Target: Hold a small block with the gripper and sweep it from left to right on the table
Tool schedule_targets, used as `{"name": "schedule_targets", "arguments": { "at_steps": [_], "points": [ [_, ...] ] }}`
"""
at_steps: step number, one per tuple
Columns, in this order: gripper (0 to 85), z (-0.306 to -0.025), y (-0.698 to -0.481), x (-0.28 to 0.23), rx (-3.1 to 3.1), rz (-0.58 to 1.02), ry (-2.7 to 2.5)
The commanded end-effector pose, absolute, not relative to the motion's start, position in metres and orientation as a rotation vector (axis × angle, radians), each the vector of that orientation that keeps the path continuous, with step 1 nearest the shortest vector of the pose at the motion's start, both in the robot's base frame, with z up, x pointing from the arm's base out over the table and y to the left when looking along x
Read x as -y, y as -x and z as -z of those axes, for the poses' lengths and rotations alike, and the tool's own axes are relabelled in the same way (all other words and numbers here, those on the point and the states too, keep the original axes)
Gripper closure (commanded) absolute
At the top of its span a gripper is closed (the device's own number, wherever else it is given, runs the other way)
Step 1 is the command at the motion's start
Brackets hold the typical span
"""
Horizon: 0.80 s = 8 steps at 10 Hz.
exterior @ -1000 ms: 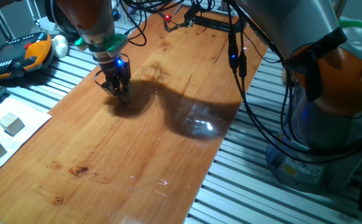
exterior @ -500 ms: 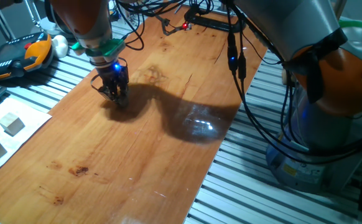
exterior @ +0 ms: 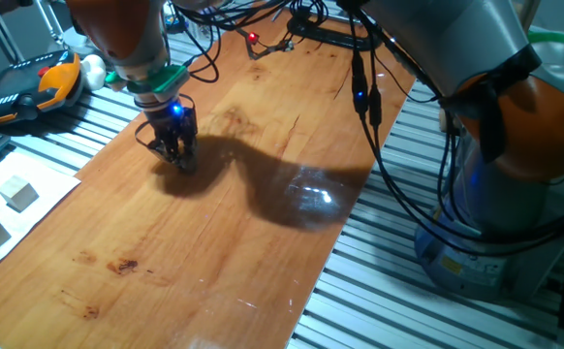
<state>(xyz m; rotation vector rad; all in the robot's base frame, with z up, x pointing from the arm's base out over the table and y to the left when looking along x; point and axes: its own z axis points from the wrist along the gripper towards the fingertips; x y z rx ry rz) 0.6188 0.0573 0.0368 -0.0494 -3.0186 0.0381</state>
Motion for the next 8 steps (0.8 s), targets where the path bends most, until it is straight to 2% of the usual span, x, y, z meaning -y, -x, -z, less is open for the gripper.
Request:
{"name": "schedule_targets", "arguments": {
  "at_steps": [1,8],
  "points": [
    [84.3,-0.036,-0.618,-0.060,3.019,-0.038,0.055],
    [84.3,-0.033,-0.613,-0.086,3.024,-0.046,0.106]
  ]
}}
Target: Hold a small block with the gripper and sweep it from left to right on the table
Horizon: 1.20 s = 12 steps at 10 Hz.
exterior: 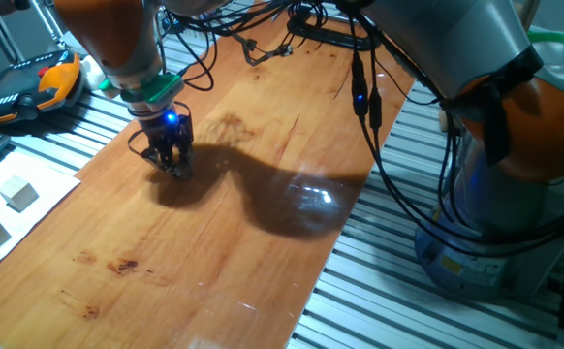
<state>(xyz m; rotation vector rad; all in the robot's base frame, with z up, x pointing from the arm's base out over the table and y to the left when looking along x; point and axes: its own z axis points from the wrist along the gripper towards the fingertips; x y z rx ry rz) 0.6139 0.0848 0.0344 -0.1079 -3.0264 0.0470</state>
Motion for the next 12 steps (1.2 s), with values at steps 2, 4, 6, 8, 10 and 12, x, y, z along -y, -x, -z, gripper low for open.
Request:
{"name": "schedule_targets", "arguments": {
  "at_steps": [2,4,6,8,10,12],
  "points": [
    [84.3,-0.033,-0.611,-0.094,3.019,-0.045,0.122],
    [84.3,-0.034,-0.610,-0.102,3.016,-0.046,0.136],
    [84.3,-0.033,-0.608,-0.109,3.017,-0.049,0.152],
    [84.3,-0.032,-0.604,-0.120,3.015,-0.051,0.180],
    [84.3,-0.034,-0.602,-0.128,3.013,-0.050,0.201],
    [84.3,-0.036,-0.599,-0.136,3.007,-0.049,0.219]
  ]
}}
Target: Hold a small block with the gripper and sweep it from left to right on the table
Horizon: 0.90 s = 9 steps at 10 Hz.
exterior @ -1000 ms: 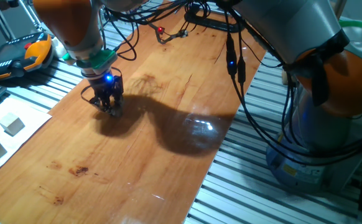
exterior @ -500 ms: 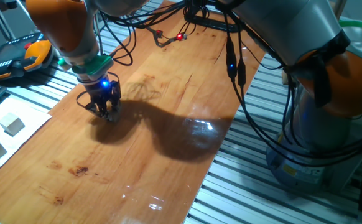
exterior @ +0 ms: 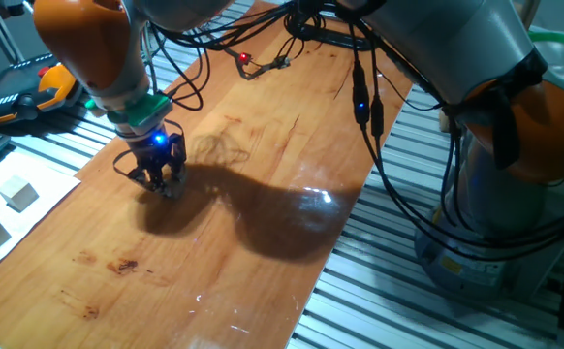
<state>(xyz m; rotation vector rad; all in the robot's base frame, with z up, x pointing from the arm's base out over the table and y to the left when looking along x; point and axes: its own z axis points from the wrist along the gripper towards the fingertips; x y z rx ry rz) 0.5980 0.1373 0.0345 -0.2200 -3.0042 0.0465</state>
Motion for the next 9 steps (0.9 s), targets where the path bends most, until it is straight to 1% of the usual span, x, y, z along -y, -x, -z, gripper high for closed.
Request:
{"name": "schedule_targets", "arguments": {
  "at_steps": [1,3,4,5,6,7,8,9],
  "points": [
    [84.3,-0.036,-0.598,-0.139,3.006,-0.040,0.230],
    [83.7,-0.036,-0.596,-0.146,3.008,-0.041,0.248],
    [81.7,-0.037,-0.594,-0.150,3.005,-0.042,0.262],
    [75.7,-0.037,-0.592,-0.154,2.998,-0.045,0.296],
    [62.3,-0.039,-0.591,-0.159,2.984,-0.060,0.358],
    [42.3,-0.042,-0.589,-0.164,2.941,-0.071,0.422],
    [35.7,-0.045,-0.588,-0.169,2.908,-0.089,0.456],
    [35.7,-0.048,-0.586,-0.172,2.909,-0.096,0.456]
  ]
}}
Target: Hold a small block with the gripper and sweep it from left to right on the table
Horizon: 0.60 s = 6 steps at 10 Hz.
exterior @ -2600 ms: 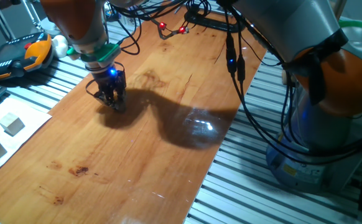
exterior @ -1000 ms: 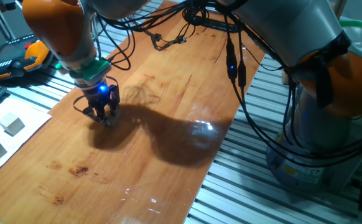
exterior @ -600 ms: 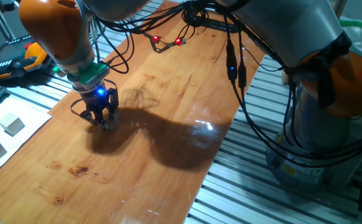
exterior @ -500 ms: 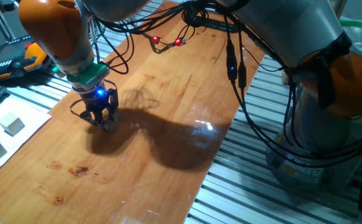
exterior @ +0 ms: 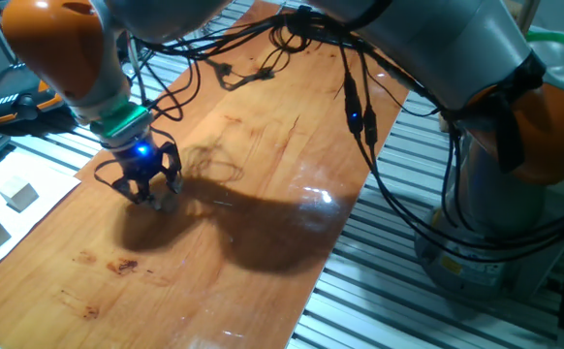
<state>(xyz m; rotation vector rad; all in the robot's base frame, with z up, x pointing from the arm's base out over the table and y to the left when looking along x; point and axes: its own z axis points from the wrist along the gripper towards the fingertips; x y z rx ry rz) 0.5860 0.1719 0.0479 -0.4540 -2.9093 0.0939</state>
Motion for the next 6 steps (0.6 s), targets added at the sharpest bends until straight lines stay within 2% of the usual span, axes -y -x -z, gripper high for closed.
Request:
{"name": "schedule_targets", "arguments": {
  "at_steps": [1,4,6],
  "points": [
    [35.7,-0.049,-0.585,-0.173,2.911,-0.093,0.450],
    [38.0,-0.072,-0.584,-0.159,2.919,-0.092,0.345],
    [51.7,-0.096,-0.589,-0.135,2.924,-0.080,0.181]
  ]
}}
